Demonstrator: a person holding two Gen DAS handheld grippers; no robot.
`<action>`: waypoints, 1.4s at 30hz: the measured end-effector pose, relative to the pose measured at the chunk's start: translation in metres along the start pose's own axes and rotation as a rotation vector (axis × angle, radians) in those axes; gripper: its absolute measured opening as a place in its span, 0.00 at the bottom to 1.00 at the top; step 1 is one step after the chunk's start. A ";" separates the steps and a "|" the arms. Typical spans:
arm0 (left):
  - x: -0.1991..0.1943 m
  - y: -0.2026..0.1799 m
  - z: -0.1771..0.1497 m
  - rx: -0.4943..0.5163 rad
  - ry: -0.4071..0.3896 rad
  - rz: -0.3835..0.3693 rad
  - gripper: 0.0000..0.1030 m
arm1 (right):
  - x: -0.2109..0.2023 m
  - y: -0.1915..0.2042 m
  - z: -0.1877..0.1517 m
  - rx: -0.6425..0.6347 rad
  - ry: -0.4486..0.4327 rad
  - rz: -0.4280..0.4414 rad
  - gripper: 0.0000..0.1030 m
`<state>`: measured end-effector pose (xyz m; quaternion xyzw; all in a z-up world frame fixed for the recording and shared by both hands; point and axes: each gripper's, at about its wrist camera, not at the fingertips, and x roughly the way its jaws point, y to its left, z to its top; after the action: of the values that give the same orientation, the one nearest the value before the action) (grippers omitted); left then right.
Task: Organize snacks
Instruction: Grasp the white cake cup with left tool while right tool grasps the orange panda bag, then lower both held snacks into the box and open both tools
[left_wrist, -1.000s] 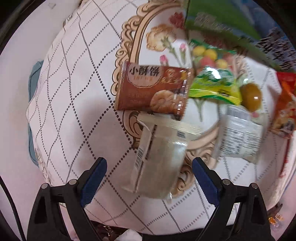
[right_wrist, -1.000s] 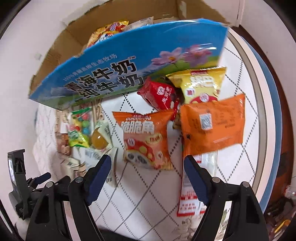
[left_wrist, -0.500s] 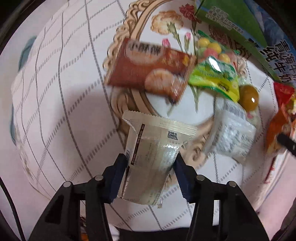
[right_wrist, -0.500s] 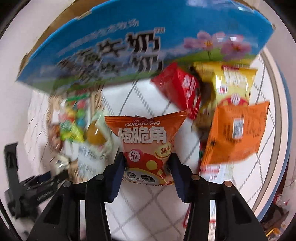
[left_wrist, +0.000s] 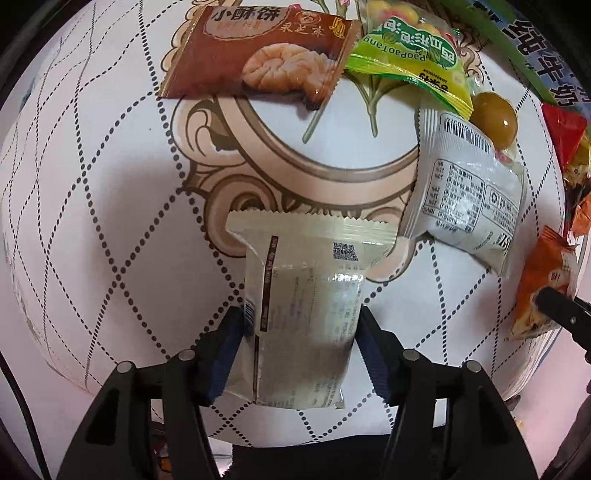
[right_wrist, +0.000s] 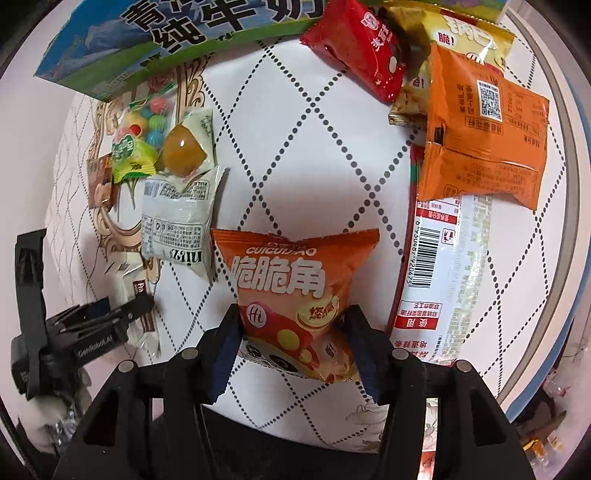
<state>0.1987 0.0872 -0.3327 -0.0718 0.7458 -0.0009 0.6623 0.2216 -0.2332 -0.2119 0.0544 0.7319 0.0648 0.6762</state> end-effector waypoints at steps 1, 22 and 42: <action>-0.001 0.001 -0.003 -0.006 -0.005 -0.002 0.57 | 0.001 0.002 -0.002 -0.002 -0.009 -0.010 0.58; -0.101 -0.008 -0.047 0.005 -0.174 -0.074 0.51 | -0.035 0.014 -0.010 -0.021 -0.132 0.062 0.48; -0.245 -0.140 0.170 0.185 -0.392 -0.147 0.51 | -0.222 -0.045 0.155 -0.001 -0.451 0.059 0.48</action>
<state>0.4092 -0.0086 -0.0986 -0.0639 0.5924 -0.1037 0.7964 0.3937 -0.3114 -0.0136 0.0885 0.5601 0.0710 0.8206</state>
